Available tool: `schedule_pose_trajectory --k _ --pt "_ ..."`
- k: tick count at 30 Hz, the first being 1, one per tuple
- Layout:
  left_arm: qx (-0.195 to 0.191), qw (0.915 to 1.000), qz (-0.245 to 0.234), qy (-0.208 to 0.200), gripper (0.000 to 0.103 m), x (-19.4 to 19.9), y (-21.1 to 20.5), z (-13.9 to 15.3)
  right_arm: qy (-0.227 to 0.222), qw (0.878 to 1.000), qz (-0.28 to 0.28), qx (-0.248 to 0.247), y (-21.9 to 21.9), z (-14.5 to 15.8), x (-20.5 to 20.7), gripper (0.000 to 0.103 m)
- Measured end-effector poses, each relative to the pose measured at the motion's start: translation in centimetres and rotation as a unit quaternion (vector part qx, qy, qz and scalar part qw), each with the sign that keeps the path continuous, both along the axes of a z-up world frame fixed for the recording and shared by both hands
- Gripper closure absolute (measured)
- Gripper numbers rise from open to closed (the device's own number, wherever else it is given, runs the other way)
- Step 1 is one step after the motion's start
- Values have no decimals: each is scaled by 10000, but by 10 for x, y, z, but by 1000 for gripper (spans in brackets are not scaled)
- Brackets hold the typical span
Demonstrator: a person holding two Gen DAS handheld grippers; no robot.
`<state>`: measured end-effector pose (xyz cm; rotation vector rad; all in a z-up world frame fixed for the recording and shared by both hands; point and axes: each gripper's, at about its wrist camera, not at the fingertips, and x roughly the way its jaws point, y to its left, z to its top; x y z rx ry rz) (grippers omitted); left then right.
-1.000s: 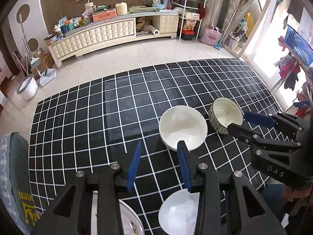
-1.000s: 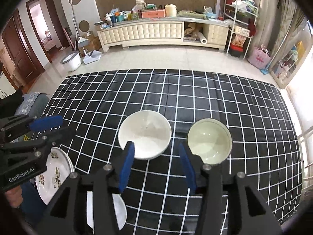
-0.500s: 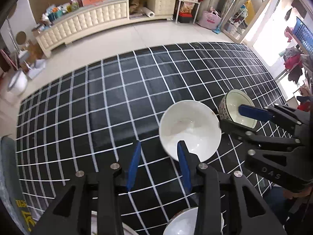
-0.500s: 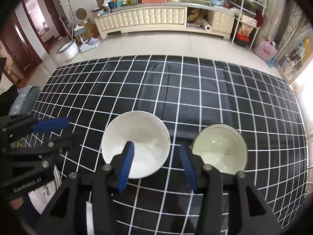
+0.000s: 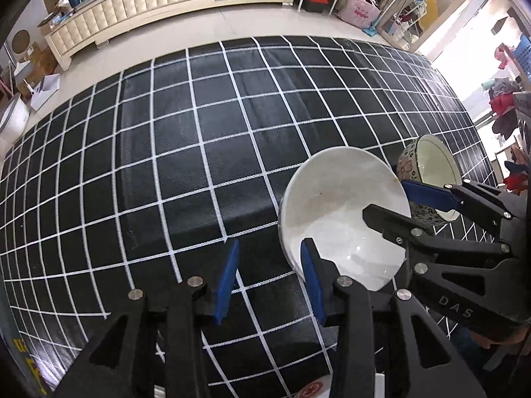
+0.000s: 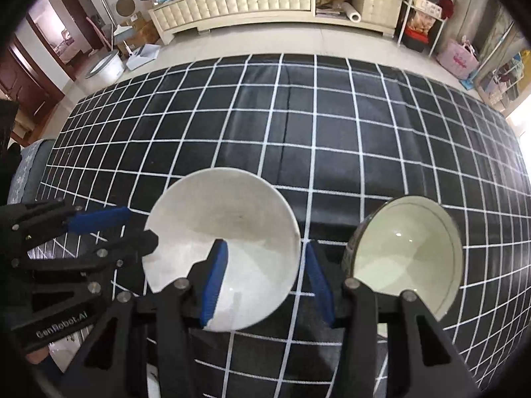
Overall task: Organize plates and bowls
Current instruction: 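Grasp the rim of the plain white bowl with the left gripper, then carry the plain white bowl over and lower it into the red-emblem bowl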
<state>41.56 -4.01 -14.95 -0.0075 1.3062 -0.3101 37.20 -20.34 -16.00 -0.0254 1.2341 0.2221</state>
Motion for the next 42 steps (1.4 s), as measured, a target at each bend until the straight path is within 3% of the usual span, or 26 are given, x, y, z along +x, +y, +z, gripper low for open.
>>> schedule_pose_trajectory --k 2,5,7,12,16,26,42 --pt "-184 9997 54 181 67 4 1 -7 38 10000 2 4 0 -4 1 50" --pt "-94 9997 54 214 70 6 -1 -15 54 10000 41 -1 0 -8 0 53" --pt "-91 9997 24 231 73 5 -3 -17 45 9999 45 -103 0 -10 -1 63" --pt "-99 9995 -28 282 83 6 -13 -22 98 9999 -84 -64 -7 -14 0 73" --pt "-49 9996 -53 259 88 3 -26 -29 141 9996 -137 -205 -9 -22 1 88" --pt "68 9999 63 141 91 -16 -30 -16 72 9996 -290 -2 -12 -13 -16 90" --pt "28 9996 242 -159 91 -84 -12 51 -401 9991 -122 97 5 57 -73 90"
